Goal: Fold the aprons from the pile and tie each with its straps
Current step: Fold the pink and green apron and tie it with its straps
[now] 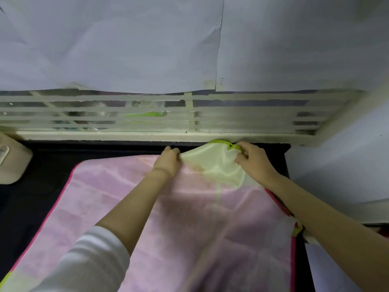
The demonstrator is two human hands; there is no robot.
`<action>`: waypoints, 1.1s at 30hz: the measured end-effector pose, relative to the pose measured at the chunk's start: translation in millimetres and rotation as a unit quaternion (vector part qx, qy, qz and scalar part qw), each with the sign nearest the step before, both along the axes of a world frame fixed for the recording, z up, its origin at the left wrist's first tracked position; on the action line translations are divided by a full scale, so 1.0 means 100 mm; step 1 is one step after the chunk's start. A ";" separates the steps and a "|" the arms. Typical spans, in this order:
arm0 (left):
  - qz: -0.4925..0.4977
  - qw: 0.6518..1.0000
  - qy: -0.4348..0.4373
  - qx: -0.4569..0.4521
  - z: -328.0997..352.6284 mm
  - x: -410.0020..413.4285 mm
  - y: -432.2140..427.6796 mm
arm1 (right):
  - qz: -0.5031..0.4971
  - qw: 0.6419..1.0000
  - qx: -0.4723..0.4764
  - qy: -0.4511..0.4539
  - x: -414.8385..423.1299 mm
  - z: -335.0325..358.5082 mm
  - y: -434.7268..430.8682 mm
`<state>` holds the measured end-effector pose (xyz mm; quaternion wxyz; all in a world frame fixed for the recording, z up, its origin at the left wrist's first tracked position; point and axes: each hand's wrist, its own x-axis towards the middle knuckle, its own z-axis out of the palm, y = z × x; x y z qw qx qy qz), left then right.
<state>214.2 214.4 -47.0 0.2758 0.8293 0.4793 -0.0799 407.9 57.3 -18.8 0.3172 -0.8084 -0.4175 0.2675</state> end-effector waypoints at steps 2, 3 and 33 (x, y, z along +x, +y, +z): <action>0.015 0.997 -0.060 0.052 0.14 -0.04 -0.01 | 0.019 0.999 0.025 0.026 -0.06 0.07 -0.15; 0.013 0.992 -0.091 0.084 0.22 -0.07 -0.03 | 0.035 0.998 0.036 0.035 -0.10 0.10 -0.22; -0.172 0.972 0.159 0.035 -0.07 -1.70 -1.59 | 0.354 0.913 -0.200 0.032 -1.07 -0.18 -0.95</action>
